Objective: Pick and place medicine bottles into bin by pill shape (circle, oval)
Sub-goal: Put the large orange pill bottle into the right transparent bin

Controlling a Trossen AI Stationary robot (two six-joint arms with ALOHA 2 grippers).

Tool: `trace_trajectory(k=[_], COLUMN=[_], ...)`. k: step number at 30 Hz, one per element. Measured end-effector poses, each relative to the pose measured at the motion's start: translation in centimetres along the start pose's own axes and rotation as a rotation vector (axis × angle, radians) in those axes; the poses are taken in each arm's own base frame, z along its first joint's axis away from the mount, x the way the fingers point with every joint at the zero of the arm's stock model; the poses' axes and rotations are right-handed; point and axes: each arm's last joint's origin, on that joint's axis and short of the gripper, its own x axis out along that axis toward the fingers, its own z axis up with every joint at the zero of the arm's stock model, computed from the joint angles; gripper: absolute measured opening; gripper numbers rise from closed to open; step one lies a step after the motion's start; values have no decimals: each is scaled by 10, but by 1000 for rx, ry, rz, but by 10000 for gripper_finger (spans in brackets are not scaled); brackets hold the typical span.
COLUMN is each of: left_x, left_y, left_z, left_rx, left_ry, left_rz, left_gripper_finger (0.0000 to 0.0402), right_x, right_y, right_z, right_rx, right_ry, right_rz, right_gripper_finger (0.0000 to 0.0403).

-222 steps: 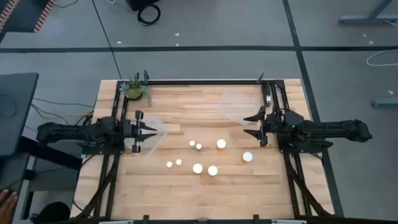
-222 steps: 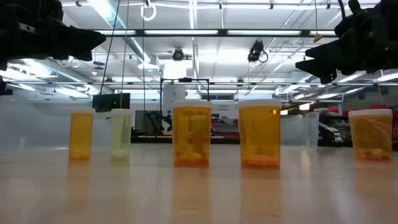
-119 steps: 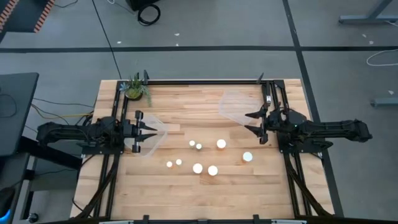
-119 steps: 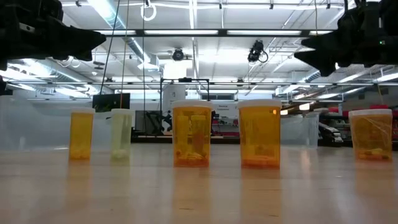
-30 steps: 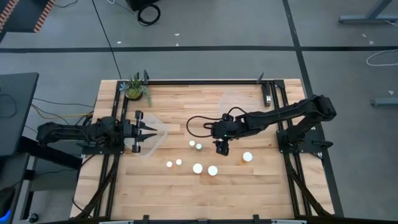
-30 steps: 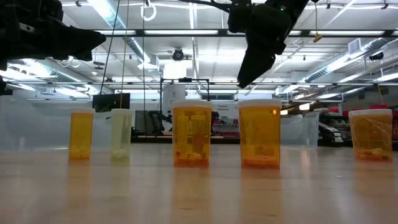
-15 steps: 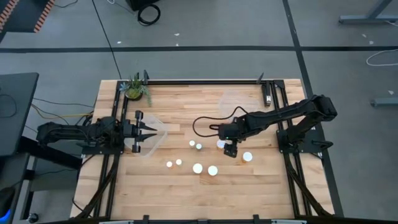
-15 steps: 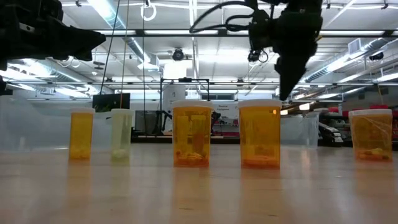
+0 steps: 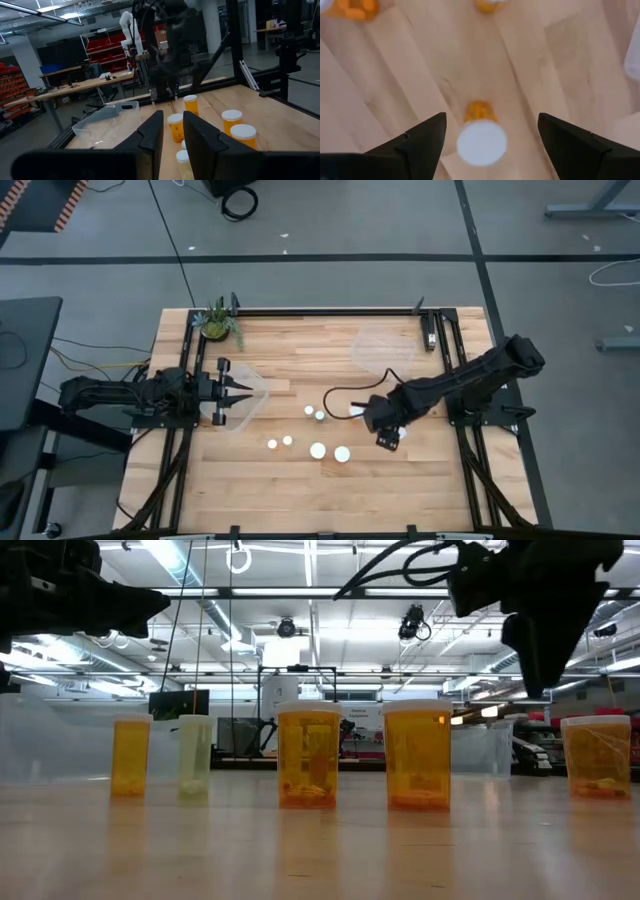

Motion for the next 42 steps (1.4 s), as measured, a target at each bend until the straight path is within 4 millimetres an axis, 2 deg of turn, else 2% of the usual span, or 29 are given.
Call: trace_trajectory(k=[9, 20, 36, 42], left_x=[0, 0, 0, 0], left_y=[0, 0, 0, 0], left_z=[0, 0, 0, 0], left_rx=[0, 0, 0, 0], left_ry=[0, 0, 0, 0], left_rz=[0, 0, 0, 0], left_gripper_finger=[82, 78, 79, 83], right_x=[20, 30, 66, 73], right_y=[1, 1, -7, -11], right_z=[-21, -25, -36, -40], right_rx=[56, 93, 119, 140], right_ry=[65, 96, 72, 77], right_rz=[-52, -4, 25, 2], right_gripper_finger=[322, 322, 321, 308])
